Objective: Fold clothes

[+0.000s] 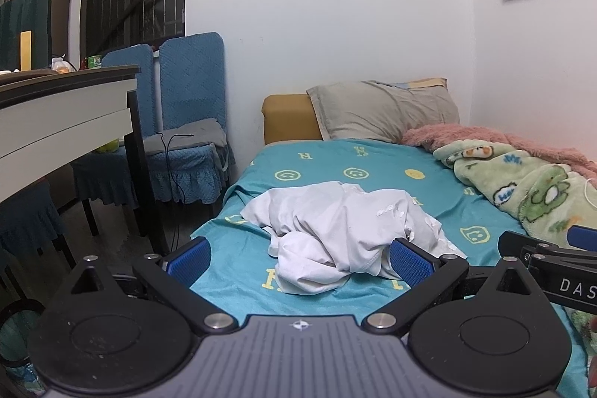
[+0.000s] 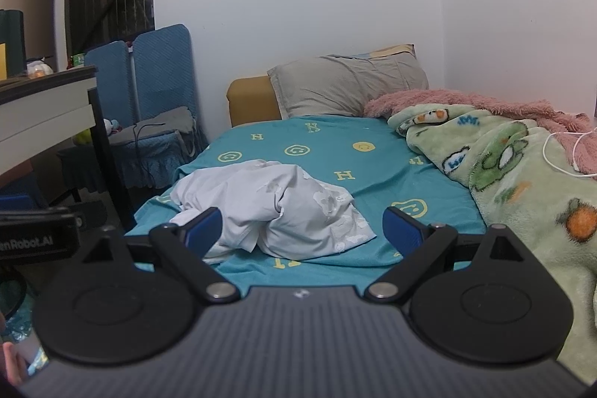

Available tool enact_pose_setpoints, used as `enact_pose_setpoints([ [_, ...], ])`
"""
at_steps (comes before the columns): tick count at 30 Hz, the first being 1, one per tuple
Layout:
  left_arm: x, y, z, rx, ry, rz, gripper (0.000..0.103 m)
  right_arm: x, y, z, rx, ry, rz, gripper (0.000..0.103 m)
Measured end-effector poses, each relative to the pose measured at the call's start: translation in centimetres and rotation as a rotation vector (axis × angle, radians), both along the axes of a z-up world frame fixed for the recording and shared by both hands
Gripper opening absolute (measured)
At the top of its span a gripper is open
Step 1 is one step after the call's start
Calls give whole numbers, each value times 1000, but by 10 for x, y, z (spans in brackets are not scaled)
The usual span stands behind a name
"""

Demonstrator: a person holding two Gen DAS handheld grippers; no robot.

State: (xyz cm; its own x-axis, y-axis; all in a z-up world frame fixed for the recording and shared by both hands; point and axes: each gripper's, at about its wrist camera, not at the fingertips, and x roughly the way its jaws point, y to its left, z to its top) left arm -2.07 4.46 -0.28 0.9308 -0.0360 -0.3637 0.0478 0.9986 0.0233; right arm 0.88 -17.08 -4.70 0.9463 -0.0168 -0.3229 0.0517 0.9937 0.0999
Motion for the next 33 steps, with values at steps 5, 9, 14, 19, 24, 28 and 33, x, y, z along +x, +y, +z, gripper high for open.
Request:
enact_pose_setpoints([
  [5, 2, -3, -4, 17, -3, 2, 103, 0, 0, 1, -1, 0, 0, 94],
  [9, 7, -5, -3, 16, 8, 5, 103, 0, 0, 1, 1, 2, 0, 94],
  [14, 14, -15, -5, 27, 10, 13, 103, 0, -1, 2, 4, 1, -2, 94],
  [19, 17, -19, -7, 26, 15, 13, 103, -1, -1, 3, 9, -2, -1, 94],
  [24, 21, -19, -10, 17, 23, 10, 103, 0, -5, 4, 22, 3, -12, 94],
  [28, 24, -24, -15, 8, 32, 16, 103, -1, -7, 5, 28, -1, -21, 94],
  [33, 25, -26, -24, -13, 13, 23, 103, 1, -9, 5, 20, 16, -38, 94],
])
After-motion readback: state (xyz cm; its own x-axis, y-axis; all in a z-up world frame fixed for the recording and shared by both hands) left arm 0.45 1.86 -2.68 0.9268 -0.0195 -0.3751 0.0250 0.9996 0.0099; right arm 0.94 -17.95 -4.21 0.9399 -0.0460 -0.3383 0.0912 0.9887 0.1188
